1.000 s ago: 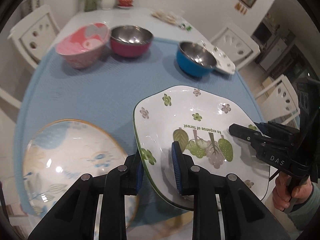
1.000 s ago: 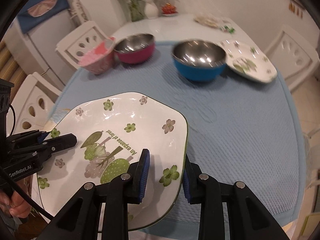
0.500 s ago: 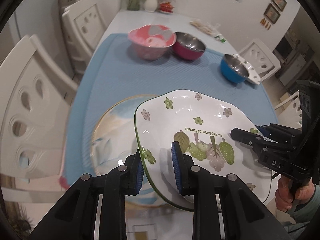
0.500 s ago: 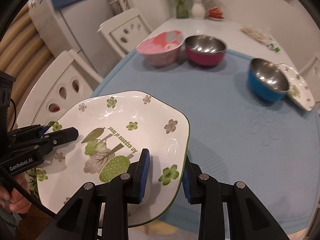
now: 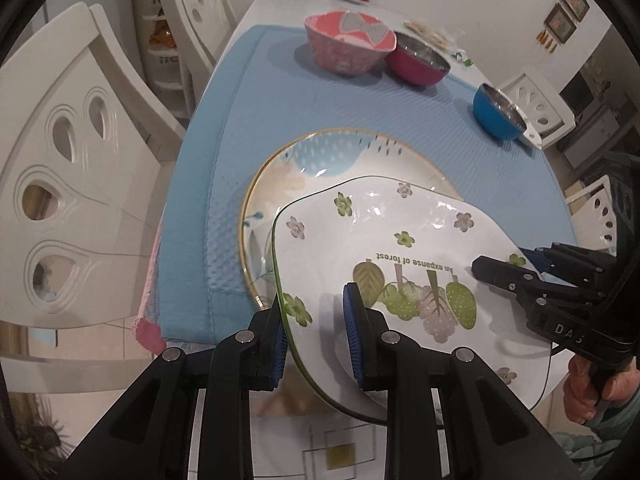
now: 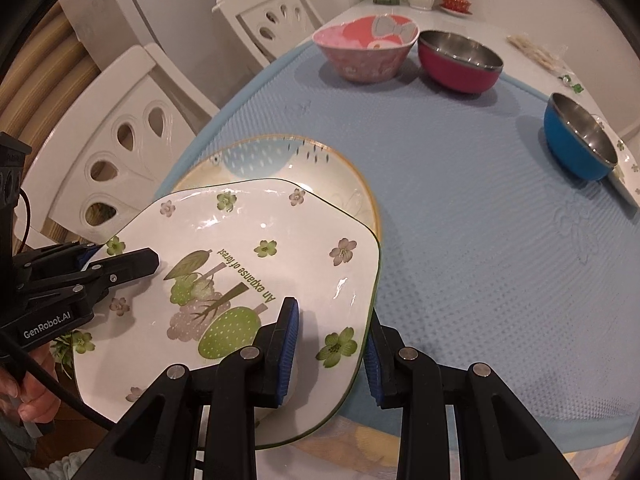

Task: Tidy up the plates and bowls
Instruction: 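Carry the hexagonal leaf plate and lower it onto the Sunflower plate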

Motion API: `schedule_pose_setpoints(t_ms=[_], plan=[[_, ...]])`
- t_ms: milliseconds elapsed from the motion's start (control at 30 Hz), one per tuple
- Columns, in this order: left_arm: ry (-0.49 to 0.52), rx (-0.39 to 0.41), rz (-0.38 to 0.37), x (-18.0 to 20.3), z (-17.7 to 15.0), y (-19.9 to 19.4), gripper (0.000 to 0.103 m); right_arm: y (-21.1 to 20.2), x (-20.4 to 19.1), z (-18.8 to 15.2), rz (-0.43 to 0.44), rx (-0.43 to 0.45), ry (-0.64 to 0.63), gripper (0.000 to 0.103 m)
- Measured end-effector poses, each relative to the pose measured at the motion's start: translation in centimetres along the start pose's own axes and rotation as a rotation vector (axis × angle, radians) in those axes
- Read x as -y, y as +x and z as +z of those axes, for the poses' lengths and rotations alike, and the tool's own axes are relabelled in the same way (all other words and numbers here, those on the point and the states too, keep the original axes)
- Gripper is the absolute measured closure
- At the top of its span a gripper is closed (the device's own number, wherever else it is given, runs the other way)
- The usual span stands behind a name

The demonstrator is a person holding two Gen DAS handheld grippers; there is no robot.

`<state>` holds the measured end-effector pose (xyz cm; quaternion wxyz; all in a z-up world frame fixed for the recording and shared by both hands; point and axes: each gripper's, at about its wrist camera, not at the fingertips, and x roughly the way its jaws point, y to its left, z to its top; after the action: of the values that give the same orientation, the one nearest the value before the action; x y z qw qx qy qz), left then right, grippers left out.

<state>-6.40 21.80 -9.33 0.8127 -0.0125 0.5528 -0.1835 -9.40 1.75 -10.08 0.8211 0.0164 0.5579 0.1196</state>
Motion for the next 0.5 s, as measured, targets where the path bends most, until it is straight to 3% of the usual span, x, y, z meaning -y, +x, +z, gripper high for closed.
schedule_pose_setpoints(t_ms=[500], plan=[[-0.004, -0.018, 0.007, -1.2, 1.3, 1.7, 0.081, 1.1, 0.0, -0.3, -0.056, -0.030, 0.075, 0.073]])
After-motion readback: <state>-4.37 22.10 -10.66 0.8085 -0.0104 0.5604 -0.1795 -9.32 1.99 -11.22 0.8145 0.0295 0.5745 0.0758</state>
